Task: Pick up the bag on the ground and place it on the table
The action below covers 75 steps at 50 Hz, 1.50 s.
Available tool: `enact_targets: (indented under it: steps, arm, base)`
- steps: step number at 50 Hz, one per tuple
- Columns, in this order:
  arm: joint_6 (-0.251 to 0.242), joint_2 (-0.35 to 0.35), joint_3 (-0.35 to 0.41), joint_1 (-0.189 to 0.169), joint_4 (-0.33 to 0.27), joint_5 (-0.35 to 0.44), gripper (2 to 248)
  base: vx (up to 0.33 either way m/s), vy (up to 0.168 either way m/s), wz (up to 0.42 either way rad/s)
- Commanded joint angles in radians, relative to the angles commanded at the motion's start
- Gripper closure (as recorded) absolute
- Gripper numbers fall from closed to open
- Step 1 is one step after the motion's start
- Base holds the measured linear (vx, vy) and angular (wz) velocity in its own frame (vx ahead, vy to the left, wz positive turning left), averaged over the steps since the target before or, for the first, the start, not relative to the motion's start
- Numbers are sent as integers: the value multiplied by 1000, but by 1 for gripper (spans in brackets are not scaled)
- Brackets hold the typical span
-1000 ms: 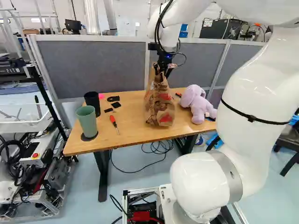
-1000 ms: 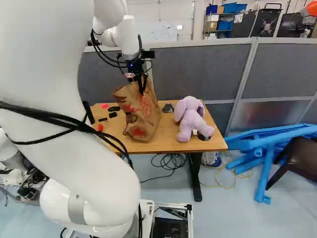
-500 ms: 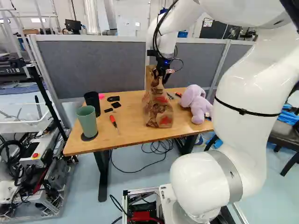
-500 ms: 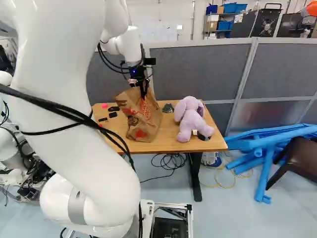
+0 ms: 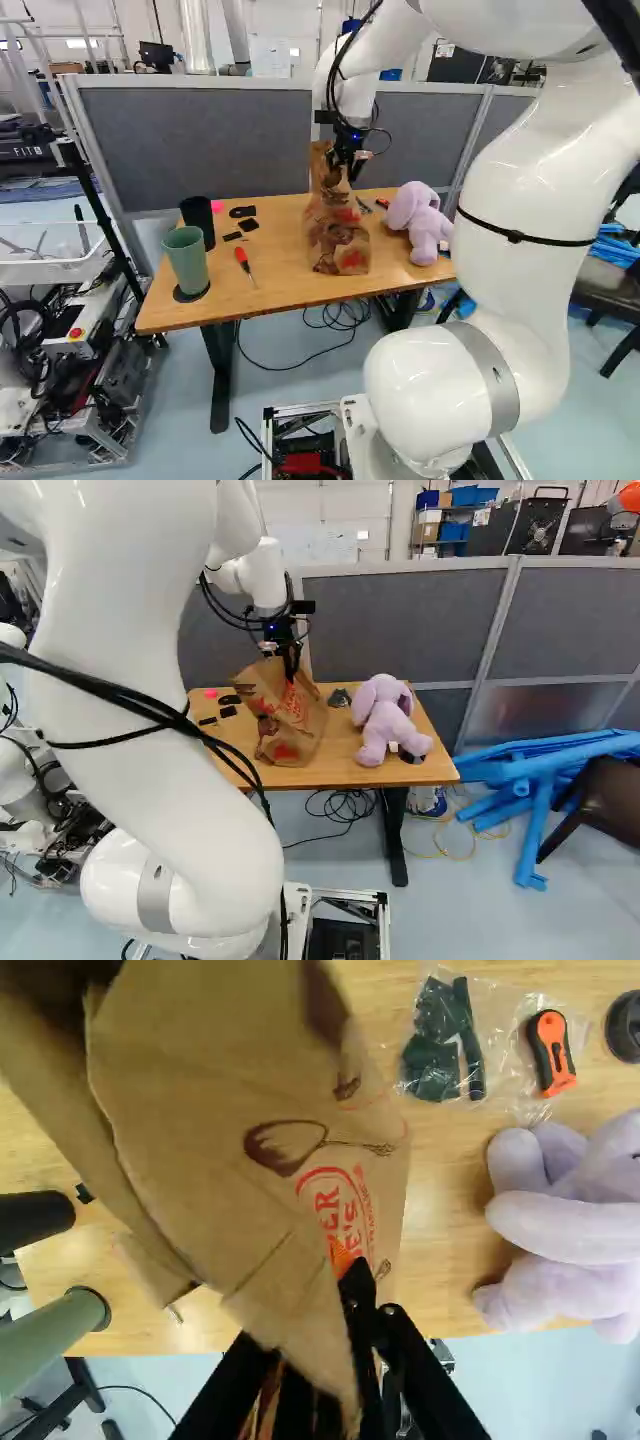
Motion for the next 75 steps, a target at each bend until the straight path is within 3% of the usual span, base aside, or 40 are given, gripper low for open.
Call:
enact_targets:
  steps: [4,5,9,10,14,15,19,20,25,26,30,31,75]
  arm:
    - [0,0,0,0,0,0,208]
    - [0,0,0,0,0,0,175]
    - [0,0,0,0,0,0,175]
    - [0,0,0,0,0,0,141]
    - [0,0,0,0,0,0,141]
    - [0,0,0,0,0,0,107]
    - [0,0,0,0,0,0,107]
    - [0,0,0,0,0,0,70]
    - [0,0,0,0,0,0,70]
    - [0,0,0,0,0,0,34]
    - [0,3,0,0,0,0,34]
    - [0,5,0,0,0,0,3]
    - [0,133,8,3,0,0,3]
  base:
    - [0,0,0]
    - [0,0,0]
    - [0,0,0]
    - [0,0,0]
    - [0,0,0]
    - [0,0,0]
    - [0,0,0]
    - [0,0,0]
    - [0,0,0]
    - [0,0,0]
    - [0,0,0]
    - [0,0,0]
    - [0,0,0]
